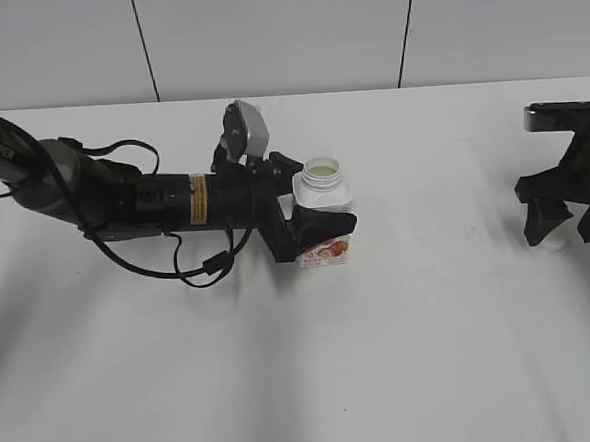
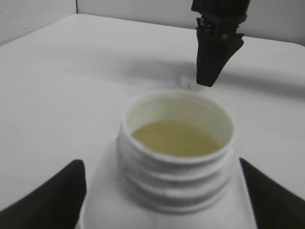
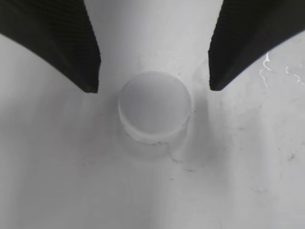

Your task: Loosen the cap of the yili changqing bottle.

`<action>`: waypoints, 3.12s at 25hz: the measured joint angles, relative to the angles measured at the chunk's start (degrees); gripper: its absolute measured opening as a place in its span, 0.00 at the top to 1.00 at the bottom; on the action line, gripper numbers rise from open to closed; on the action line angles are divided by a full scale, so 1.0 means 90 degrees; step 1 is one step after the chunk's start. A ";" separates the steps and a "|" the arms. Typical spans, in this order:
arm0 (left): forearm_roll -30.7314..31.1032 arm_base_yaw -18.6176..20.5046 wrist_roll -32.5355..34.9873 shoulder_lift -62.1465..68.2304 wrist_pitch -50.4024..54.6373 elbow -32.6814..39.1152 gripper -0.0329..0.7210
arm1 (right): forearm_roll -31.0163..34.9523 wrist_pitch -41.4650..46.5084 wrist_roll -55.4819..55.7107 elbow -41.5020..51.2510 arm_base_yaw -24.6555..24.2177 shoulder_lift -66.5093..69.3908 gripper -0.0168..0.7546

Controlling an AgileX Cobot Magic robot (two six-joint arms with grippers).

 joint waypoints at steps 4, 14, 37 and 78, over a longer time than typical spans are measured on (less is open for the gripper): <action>0.0234 0.0000 -0.0142 -0.0253 -0.0024 0.0000 0.21 | 0.0005 0.0394 0.0000 -0.0236 0.0000 0.0000 0.26; 0.0667 0.0000 -0.0791 -0.0834 0.0266 0.0000 0.21 | 0.0177 0.0597 0.0093 -0.0522 0.0000 -0.0670 0.26; 0.2302 0.0016 -0.3382 -0.3542 0.7800 0.0006 0.22 | 0.0265 0.1376 0.0114 -0.0706 0.0000 -0.1642 0.26; -0.6676 0.0451 0.2243 -0.3737 1.4447 -0.0803 0.29 | 0.0033 0.2796 0.0266 -0.0319 0.0000 -0.3271 0.25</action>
